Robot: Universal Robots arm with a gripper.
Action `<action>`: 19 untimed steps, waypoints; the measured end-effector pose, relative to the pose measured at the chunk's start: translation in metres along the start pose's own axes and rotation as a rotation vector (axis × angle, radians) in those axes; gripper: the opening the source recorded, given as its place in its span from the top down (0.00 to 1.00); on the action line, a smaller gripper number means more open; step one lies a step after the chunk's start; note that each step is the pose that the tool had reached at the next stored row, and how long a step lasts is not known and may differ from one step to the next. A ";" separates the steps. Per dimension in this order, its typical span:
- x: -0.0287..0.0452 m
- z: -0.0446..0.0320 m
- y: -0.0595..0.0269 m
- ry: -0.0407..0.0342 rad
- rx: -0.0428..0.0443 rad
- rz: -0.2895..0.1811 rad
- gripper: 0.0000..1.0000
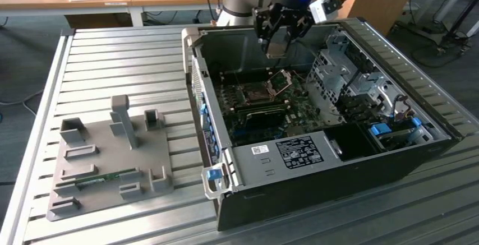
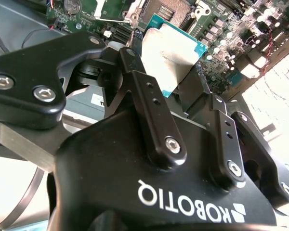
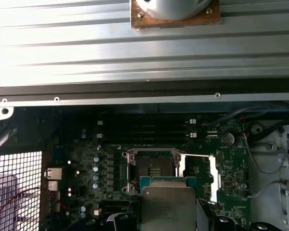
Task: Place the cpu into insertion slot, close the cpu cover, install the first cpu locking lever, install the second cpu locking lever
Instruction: 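Place the cpu into insertion slot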
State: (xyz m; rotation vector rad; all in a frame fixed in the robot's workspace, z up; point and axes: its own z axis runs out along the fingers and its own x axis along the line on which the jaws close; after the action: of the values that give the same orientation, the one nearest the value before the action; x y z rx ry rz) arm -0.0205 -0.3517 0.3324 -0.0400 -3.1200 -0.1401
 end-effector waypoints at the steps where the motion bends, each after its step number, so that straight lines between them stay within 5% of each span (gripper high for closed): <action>1: 0.0000 0.0004 0.0000 0.0000 0.0000 0.000 0.46; 19: -0.0001 0.0053 -0.0005 0.0000 0.0000 0.000 0.46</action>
State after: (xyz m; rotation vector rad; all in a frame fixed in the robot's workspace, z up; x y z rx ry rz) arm -0.0205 -0.3517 0.3271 -0.0400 -3.1200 -0.1401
